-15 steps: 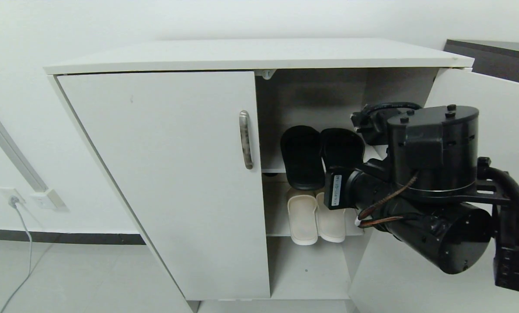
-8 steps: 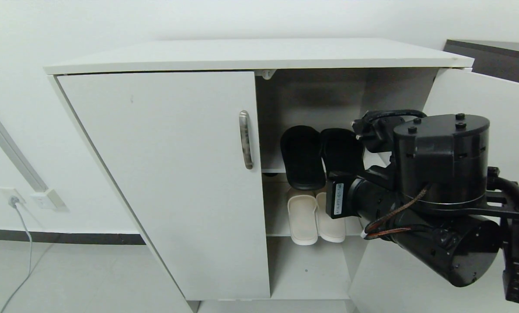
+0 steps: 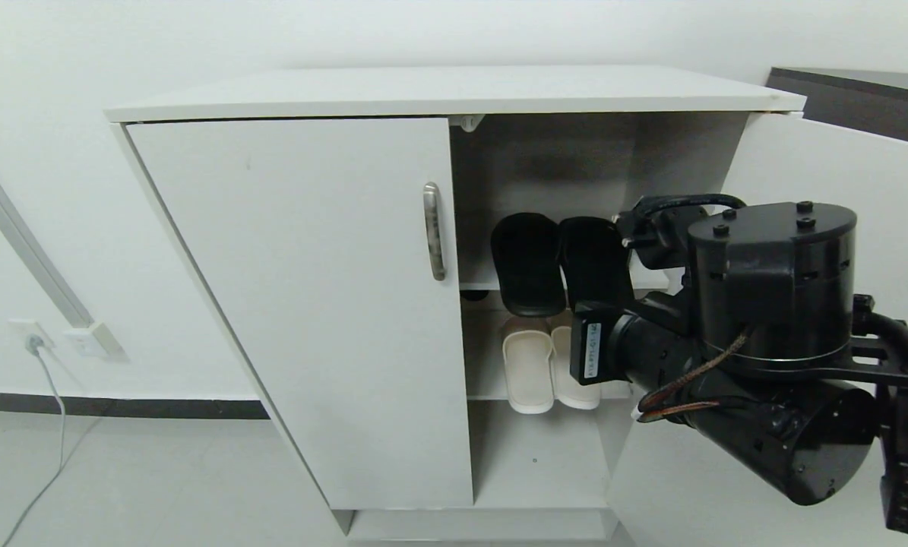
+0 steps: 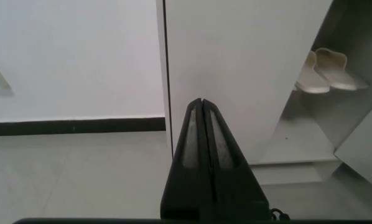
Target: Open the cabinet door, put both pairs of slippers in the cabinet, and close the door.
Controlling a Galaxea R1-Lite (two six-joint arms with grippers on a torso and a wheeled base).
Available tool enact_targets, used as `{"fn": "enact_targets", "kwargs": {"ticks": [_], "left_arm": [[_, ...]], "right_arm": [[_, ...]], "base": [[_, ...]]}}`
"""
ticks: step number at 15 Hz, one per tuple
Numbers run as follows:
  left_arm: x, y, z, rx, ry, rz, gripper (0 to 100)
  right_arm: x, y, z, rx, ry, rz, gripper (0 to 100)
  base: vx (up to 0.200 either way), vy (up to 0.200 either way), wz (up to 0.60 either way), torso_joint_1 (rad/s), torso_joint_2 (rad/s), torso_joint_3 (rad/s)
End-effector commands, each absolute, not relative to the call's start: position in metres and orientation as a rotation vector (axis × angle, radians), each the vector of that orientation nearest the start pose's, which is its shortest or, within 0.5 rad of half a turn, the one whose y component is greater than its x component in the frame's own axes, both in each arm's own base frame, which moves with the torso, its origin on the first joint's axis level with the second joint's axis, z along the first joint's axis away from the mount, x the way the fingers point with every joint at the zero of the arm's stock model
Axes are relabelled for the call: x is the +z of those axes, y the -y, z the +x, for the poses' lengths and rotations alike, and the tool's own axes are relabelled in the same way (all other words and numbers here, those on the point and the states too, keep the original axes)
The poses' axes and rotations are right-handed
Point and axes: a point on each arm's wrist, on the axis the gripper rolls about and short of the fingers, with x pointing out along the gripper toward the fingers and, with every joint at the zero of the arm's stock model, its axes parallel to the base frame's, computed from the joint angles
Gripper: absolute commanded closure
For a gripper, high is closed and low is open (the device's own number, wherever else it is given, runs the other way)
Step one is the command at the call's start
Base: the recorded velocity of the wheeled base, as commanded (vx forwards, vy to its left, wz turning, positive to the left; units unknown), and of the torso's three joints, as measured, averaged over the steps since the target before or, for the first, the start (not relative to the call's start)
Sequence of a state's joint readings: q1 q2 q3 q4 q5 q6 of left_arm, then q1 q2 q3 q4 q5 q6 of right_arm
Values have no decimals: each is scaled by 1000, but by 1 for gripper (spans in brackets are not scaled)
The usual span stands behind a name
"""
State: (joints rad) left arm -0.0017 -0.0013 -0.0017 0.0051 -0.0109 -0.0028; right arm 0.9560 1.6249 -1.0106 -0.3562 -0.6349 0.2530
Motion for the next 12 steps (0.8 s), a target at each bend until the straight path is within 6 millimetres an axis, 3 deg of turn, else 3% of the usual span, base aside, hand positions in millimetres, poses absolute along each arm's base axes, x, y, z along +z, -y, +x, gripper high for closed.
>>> {"fn": "enact_targets", "kwargs": {"ticks": [1,10,12], "left_arm": [[75,0,-23,-12,-3,-3,100],[75,0,-23,-12,-3,-3,100],[75,0,-23,-11,-3,-6,100]], "right_arm": [[234,-236,183,293,-223,62,100],[230,-235,182,291,-234,45,100],[222,-230,179,292,-236,14,100]], "base": [[-200,0,0,2,2,2],[-200,0,0,2,2,3],[0,0,0,0,0,0]]}}
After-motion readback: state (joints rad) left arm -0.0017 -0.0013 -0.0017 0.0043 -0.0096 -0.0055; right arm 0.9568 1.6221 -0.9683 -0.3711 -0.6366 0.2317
